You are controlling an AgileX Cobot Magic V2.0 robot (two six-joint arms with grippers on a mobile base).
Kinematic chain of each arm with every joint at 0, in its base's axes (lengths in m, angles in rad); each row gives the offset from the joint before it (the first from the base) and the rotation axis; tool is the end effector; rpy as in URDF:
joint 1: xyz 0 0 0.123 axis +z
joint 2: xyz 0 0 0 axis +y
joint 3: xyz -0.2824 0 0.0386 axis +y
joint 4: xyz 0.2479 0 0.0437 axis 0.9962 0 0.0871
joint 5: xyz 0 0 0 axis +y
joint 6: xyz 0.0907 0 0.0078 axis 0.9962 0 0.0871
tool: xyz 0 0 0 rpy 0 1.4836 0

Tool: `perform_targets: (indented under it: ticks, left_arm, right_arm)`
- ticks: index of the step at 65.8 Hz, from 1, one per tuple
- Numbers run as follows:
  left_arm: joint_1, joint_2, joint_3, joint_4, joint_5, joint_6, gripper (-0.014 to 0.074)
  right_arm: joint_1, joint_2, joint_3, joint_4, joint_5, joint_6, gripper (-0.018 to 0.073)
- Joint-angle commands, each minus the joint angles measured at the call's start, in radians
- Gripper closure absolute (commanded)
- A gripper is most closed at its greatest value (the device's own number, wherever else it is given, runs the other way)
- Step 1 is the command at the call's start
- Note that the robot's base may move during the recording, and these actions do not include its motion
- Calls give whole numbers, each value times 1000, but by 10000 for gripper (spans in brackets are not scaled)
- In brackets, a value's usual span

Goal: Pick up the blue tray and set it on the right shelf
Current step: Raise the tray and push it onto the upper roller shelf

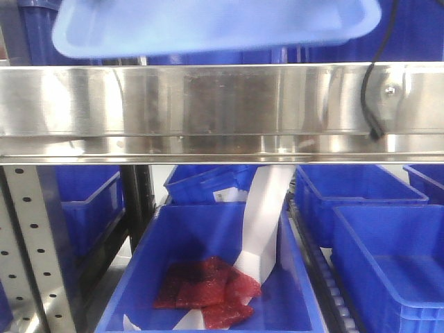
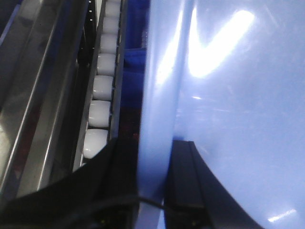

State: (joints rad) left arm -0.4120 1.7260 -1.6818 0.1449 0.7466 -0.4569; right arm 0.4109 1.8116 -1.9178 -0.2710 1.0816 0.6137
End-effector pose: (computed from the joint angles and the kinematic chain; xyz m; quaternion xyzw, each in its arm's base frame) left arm 0.3707 -0.1523 0.3704 0.0072 0.9055 -0.1157 0.4083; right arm 0.3785 0.1414 0.3899 0.0747 0.9309 0.0461 0.3546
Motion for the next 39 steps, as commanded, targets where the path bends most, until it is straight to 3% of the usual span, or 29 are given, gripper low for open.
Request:
perform_targets:
  ticks: [1, 16, 23, 31, 39]
  left_arm:
    - [-17, -31, -46, -68, -147, -28, 596]
    - [-17, -19, -46, -4, -111, -28, 576]
    - [-17, -19, -46, 13, -111, -28, 482]
    - [-17, -19, -46, 53, -103, -28, 321]
    - [-17, -19, -46, 106, -70, -30, 267]
  right_arm:
    - [15, -29, -40, 75, -117, 5, 358]
    - [15, -6, -40, 75, -122, 5, 358]
    - [15, 1, -40, 75, -121, 5, 335]
    - [14, 3, -40, 61, -126, 5, 155]
    - [-4, 3, -40, 46, -118, 5, -3]
